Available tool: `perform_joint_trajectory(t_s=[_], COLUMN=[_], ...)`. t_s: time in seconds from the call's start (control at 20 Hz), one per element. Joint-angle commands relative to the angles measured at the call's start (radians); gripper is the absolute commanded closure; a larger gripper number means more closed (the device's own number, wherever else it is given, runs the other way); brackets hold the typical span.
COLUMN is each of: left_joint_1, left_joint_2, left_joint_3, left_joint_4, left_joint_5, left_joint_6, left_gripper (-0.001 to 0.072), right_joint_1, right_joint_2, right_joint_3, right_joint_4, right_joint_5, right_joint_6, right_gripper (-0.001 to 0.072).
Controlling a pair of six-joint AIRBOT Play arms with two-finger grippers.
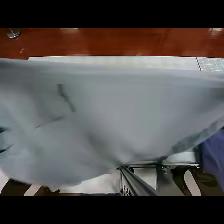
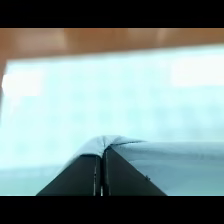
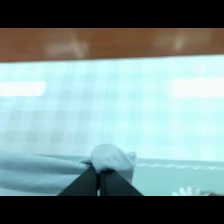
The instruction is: Fold the shirts.
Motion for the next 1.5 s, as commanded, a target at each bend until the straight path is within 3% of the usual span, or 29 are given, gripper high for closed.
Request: perform_joint_trajectory(t_s=[0.0, 0.15, 0.3, 0.5, 0.6, 0.7, 0.9, 1.0, 1.15, 1.45], left_joint_1=[-0.007, -0.005, -0.008, -0.008, -0.007, -0.008, 0.017, 0.047, 0.076, 0.08], left_joint_2=[-0.127, -0.326, -0.515, -0.722, -0.783, -0.816, -0.814, -0.796, -0.812, -0.895], left_joint_3=[-0.256, -0.308, -0.28, -0.188, -0.166, -0.165, -0.141, -0.106, -0.137, -0.259], left_joint_4=[0.012, 0.013, 0.012, 0.011, -0.018, -0.072, -0.108, -0.109, -0.108, -0.112], left_joint_5=[0.182, 0.388, 0.555, 0.615, 0.656, 0.68, 0.557, 0.441, 0.302, 0.235], left_joint_6=[-0.039, -0.047, -0.132, -0.238, -0.314, -0.324, -0.281, -0.159, -0.048, -0.053], left_gripper=[0.0682, 0.0682, 0.0682, 0.0682, 0.0682, 0.0681, 0.0682, 0.0682, 0.0682, 0.0681], right_joint_1=[0.001, 0.001, 0.001, 0.009, 0.037, 0.063, 0.056, 0.037, 0.039, 0.052], right_joint_2=[-0.075, -0.28, -0.51, -0.792, -0.9, -0.977, -1.003, -0.983, -0.982, -0.982], right_joint_3=[-0.294, -0.348, -0.336, -0.235, -0.17, -0.126, -0.122, -0.122, -0.14, -0.299], right_joint_4=[0.047, 0.075, 0.189, 0.341, 0.351, 0.351, 0.337, 0.303, 0.151, 0.105], right_joint_5=[-0.225, -0.383, -0.553, -0.636, -0.646, -0.639, -0.52, -0.38, -0.242, -0.364], right_joint_6=[-0.043, -0.063, -0.091, -0.112, -0.108, -0.107, -0.124, -0.206, -0.201, -0.146], right_gripper=[0.0696, 0.0696, 0.0696, 0.0696, 0.0696, 0.0696, 0.0695, 0.0695, 0.0695, 0.0694])
